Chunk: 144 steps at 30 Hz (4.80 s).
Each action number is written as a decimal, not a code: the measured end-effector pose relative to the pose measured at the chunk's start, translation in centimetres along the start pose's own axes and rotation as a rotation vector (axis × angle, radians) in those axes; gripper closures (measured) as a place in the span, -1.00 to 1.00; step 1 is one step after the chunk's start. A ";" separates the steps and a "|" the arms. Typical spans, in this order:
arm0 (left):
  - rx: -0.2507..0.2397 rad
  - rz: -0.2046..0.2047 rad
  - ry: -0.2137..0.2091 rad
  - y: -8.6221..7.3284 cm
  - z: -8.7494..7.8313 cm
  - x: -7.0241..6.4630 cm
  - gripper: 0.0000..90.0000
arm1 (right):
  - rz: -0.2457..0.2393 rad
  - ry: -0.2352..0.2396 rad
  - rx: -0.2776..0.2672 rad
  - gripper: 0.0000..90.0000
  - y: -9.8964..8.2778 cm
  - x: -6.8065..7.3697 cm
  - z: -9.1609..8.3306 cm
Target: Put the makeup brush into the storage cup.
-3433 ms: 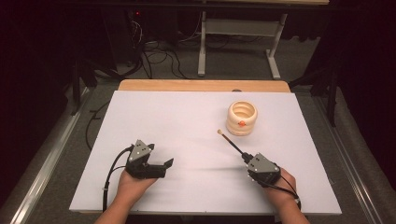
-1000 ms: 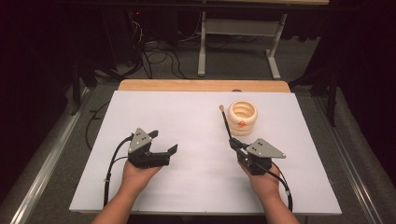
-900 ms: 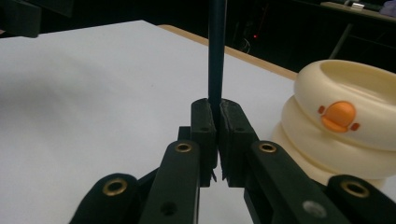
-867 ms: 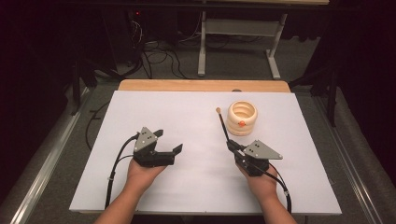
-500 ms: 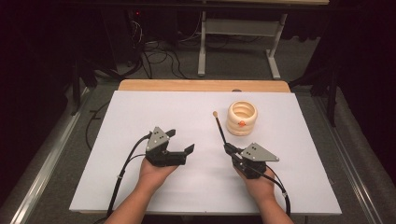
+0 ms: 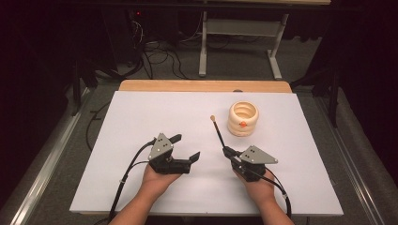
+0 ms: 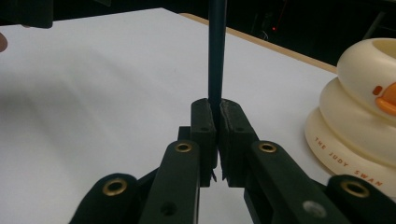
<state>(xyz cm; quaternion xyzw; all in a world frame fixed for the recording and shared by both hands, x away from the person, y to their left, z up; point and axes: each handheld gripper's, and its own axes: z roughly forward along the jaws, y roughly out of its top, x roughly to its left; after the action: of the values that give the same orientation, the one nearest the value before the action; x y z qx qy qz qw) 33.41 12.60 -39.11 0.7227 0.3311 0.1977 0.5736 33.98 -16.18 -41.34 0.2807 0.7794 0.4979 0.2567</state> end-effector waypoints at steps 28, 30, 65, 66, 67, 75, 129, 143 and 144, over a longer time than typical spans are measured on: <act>-0.076 -0.122 -0.061 0.8 -0.8 0.5 -0.53 | -0.074 0.083 0.017 0.94 0.2 3.0 1.2; -0.088 -0.139 -0.069 0.9 -0.8 0.5 -0.50 | -0.080 0.084 0.015 0.94 0.2 3.1 1.1; -0.102 -0.100 -0.164 0.9 -0.6 0.1 0.58 | -0.134 0.120 0.039 0.94 0.1 4.2 1.5; -0.102 -0.099 -0.165 0.9 -0.6 0.1 0.60 | -0.134 0.117 0.043 0.94 0.1 4.2 1.5; -0.102 -0.099 -0.165 0.9 -0.6 0.1 0.62 | -0.135 0.116 0.043 0.94 0.1 4.2 1.5; -0.100 -0.093 -0.172 0.9 -0.6 0.2 0.72 | -0.140 0.115 0.043 0.94 0.0 4.3 1.6; -0.106 -0.060 -0.225 0.9 -0.3 -0.3 0.87 | -0.081 0.098 0.039 0.49 0.2 3.9 2.0; -0.085 -0.010 -0.202 0.7 -0.1 -0.9 0.86 | -0.034 0.108 -0.020 0.32 0.8 3.7 1.4; -0.084 -0.008 -0.201 0.7 -0.1 -0.9 0.86 | -0.033 0.111 -0.028 0.32 0.8 3.7 1.3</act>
<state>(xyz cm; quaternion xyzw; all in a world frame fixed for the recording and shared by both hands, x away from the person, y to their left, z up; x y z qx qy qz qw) 32.85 11.91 -38.37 0.7130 0.2663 0.1356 0.6344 32.41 -12.45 -41.51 0.2361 0.7899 0.5193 0.2251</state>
